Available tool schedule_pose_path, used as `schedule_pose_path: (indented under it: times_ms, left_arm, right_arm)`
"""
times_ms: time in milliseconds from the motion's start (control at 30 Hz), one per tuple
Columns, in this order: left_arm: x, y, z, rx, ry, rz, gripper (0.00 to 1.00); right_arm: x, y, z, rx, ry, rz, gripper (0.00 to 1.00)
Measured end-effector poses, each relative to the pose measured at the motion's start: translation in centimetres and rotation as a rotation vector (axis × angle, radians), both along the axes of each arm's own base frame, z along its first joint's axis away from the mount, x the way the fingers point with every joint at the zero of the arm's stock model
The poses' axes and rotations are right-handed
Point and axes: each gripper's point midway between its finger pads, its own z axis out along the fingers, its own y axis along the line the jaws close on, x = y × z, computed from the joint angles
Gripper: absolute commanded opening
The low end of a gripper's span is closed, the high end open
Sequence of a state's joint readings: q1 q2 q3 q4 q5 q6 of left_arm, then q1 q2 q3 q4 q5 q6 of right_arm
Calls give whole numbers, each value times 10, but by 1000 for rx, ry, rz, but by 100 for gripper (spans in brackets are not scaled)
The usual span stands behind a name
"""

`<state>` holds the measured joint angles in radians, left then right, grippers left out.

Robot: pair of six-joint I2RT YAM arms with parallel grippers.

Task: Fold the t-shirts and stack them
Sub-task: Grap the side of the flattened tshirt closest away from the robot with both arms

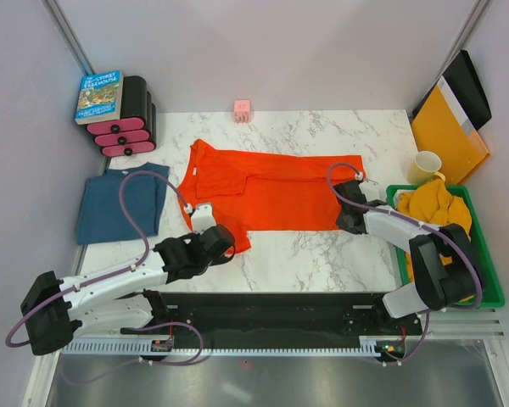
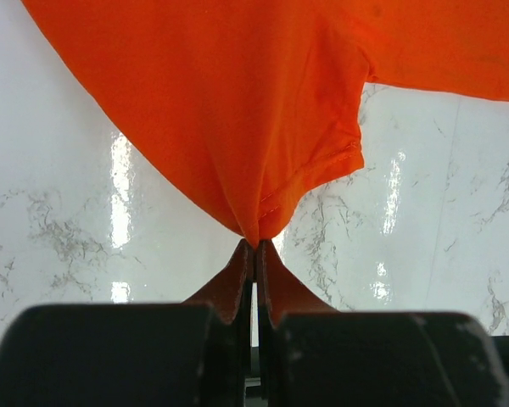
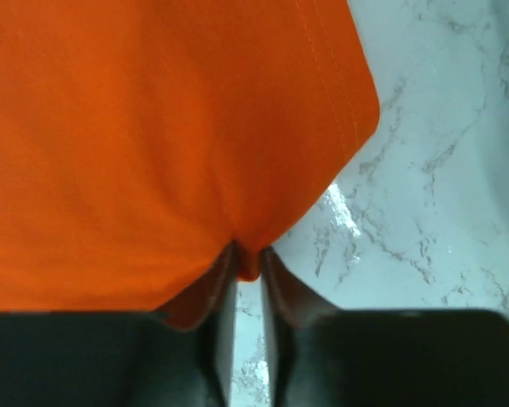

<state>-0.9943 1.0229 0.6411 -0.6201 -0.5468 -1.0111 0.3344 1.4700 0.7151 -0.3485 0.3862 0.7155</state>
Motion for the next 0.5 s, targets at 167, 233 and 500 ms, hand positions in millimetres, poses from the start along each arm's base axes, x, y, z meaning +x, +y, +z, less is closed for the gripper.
schedule_pose_path:
  times_ms: [167,233,500]
  left_arm:
    - [-2,2,-3,10,7,0,2]
    - [-2,2,-3,11,8,0,2]
    - [-4,4,-8,21,18,-2,2]
  right_arm:
    - [4,2,1,5,-10,10,0]
    - [6,3,3,5,-13,19,0]
    - [46,27,24,28,-74,99,0]
